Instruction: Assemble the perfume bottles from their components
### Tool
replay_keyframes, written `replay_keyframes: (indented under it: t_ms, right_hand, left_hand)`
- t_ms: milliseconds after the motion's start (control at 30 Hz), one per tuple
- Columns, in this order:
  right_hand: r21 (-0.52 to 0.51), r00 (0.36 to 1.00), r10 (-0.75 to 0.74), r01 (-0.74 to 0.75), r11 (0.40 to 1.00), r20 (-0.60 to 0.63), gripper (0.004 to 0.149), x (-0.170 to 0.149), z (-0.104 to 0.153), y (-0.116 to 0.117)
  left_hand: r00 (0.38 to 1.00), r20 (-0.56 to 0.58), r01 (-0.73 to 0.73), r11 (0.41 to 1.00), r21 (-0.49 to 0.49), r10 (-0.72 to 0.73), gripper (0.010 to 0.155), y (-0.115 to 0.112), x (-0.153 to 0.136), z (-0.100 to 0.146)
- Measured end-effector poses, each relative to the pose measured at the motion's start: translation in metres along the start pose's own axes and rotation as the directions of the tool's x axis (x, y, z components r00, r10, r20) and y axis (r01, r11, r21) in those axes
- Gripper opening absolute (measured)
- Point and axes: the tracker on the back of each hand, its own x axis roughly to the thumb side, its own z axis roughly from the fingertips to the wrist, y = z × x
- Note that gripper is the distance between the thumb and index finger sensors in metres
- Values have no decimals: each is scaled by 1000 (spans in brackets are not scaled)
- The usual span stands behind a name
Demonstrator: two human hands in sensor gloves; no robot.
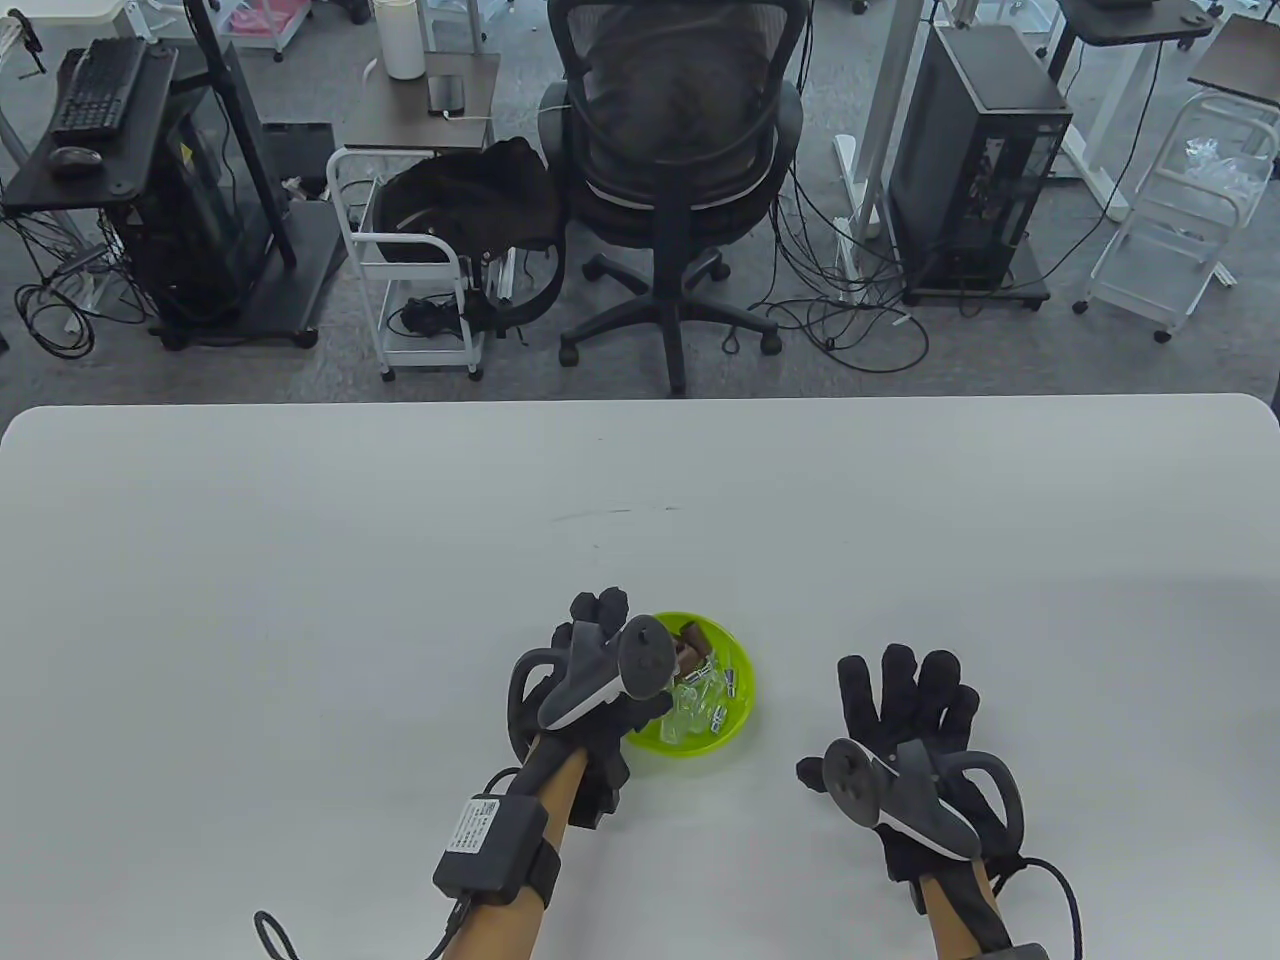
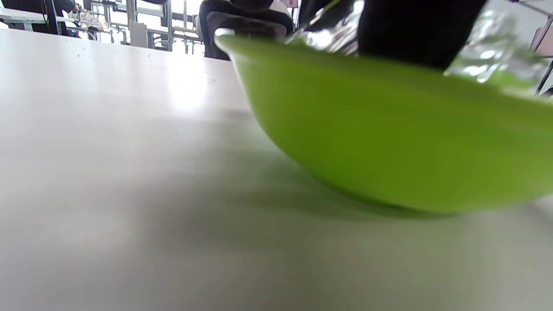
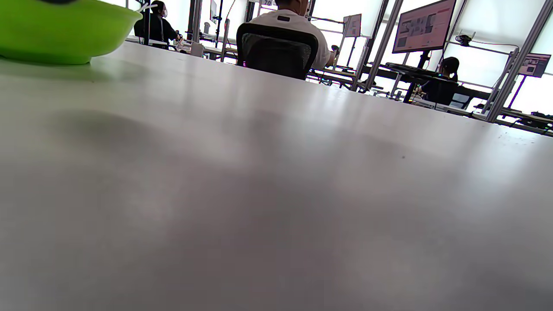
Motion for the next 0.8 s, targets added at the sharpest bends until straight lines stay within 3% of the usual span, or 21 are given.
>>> replay_keyframes:
  t_ms: [267,567,700,800]
  right_hand:
    - [15,1000,11,-11,1000,9,102,2,-1,2]
    - [29,1000,8,-9,1000,26,102,9,-3,5]
    - [-20,997,-72,73,997,23,97,13,-7,-1]
    - [-141,988,-148,151,978,30,88,19,-12,-11]
  left_hand:
    - [994,82,-81,978,192,66,70,19,-17,36]
    - [985,134,-154,924,351,113,72,8,-42,69]
    - [983,139,-165,916,366,121,72,9,-47,75]
    - [979,152,-184,907,380,135,73,10,-48,78]
